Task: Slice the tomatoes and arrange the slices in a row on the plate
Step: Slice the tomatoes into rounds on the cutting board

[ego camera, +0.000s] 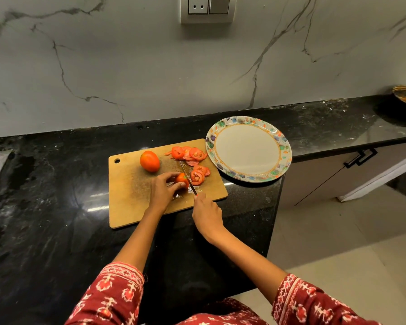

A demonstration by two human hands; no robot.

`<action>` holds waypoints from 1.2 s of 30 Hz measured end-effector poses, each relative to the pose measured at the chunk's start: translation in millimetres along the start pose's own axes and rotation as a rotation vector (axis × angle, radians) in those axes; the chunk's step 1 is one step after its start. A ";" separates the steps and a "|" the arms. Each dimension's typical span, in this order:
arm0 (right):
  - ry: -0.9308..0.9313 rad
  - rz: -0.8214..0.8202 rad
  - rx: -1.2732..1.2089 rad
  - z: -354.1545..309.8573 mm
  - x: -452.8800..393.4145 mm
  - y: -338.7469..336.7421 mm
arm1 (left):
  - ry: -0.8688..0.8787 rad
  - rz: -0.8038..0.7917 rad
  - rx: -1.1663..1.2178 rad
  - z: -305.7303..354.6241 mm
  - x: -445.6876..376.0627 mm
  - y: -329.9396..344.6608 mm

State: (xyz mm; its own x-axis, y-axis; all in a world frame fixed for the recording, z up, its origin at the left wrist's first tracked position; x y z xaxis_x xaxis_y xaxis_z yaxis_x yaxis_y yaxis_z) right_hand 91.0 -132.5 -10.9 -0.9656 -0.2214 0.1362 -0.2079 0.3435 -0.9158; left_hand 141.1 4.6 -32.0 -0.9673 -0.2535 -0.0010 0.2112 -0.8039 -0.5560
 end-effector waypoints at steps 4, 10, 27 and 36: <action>0.004 -0.009 0.004 -7.0 -8.3 -1.6 | 0.005 -0.006 -0.002 -0.8 0.5 0.2; -0.010 -0.010 0.067 -5.9 -12.7 0.3 | 0.012 -0.005 -0.022 1.5 -1.0 0.4; -0.017 -0.037 -0.030 3.5 -12.1 11.5 | 0.034 -0.006 -0.015 0.6 -1.0 -0.6; -0.028 -0.057 -0.043 3.1 -19.7 15.1 | 0.007 -0.021 0.005 -1.5 -2.6 -2.2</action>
State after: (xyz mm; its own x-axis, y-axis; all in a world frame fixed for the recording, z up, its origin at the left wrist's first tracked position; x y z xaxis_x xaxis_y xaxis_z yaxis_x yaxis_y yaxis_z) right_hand 107.3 -125.8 -28.6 -0.9473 -0.2672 0.1765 -0.2696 0.3682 -0.8898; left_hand 142.8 7.8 -32.0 -0.9726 -0.2326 0.0046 0.1916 -0.8119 -0.5514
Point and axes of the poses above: each hand's wrist, its own x-axis away from the middle knuckle, its own y-axis out of the palm, z = x × y, the point moved 3 cm from there along -x, towards the middle knuckle, and after that the axes turned 6 degrees about -y, right-handed, at the moved point
